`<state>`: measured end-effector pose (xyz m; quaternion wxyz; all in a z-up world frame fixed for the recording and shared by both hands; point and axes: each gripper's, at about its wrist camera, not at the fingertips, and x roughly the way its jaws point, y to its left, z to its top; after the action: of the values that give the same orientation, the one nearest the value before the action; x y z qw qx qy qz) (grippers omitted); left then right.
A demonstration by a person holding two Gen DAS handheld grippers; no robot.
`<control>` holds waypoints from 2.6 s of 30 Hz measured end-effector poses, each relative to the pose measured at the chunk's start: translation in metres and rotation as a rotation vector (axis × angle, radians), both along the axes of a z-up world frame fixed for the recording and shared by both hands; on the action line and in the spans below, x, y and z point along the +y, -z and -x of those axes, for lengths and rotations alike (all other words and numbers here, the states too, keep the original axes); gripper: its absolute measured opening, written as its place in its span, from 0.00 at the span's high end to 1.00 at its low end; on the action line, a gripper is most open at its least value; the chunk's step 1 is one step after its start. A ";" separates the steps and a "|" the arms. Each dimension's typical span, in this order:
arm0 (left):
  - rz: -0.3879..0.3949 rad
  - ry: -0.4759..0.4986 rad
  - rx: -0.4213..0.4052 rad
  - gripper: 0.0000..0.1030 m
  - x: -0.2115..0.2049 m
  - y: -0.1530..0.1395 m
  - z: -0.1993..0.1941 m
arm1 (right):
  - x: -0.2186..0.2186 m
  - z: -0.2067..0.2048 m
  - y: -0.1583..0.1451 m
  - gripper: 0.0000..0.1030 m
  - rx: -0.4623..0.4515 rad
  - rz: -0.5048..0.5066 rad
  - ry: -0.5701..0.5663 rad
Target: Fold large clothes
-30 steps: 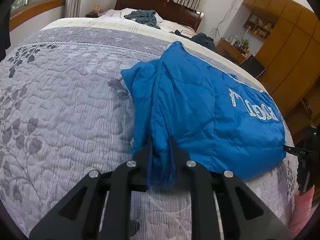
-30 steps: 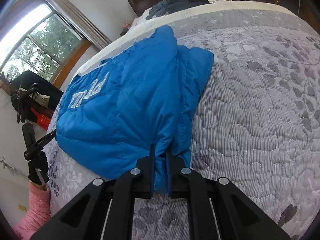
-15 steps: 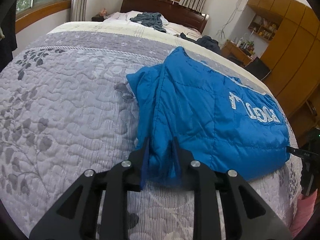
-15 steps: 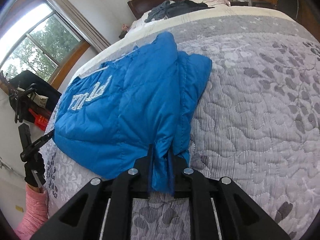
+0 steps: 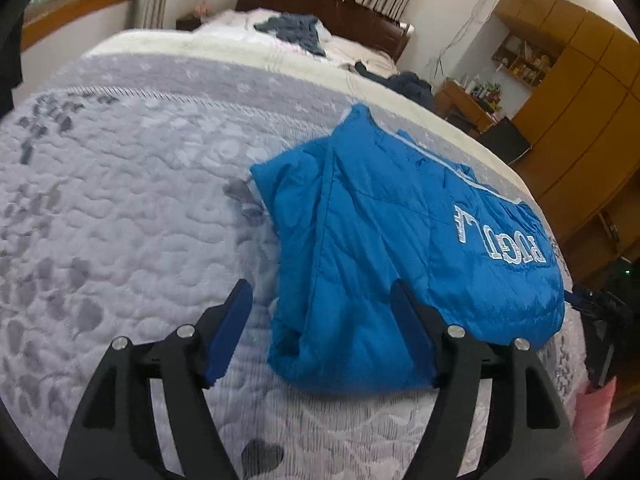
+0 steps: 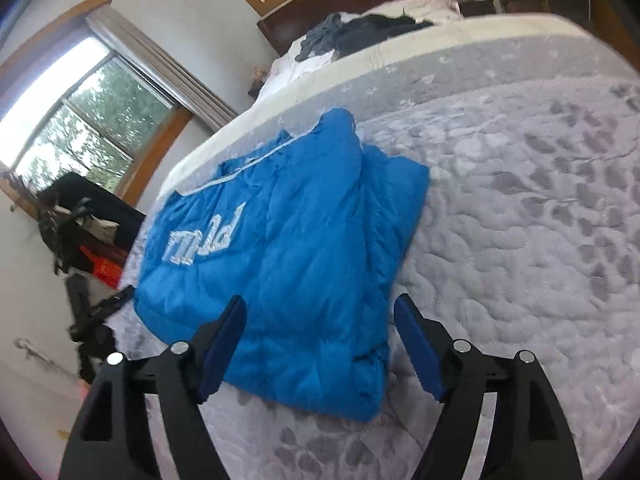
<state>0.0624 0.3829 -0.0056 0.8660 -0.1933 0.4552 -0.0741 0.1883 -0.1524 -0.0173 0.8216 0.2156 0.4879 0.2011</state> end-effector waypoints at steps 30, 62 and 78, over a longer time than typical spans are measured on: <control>0.278 0.094 0.023 0.82 -0.041 -0.024 0.038 | 0.011 0.057 -0.022 0.69 0.024 -0.145 -0.129; 0.103 0.031 -0.076 0.52 -0.032 0.005 0.181 | -0.016 0.184 0.010 0.45 0.014 0.018 -0.023; -0.021 0.218 -0.133 0.53 -0.106 -0.009 0.144 | 0.051 0.140 -0.019 0.44 -0.063 0.185 -0.117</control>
<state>-0.0818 0.2766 0.0039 0.8831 -0.1284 0.4156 -0.1758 0.0480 -0.1018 0.0016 0.8398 0.1037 0.4900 0.2095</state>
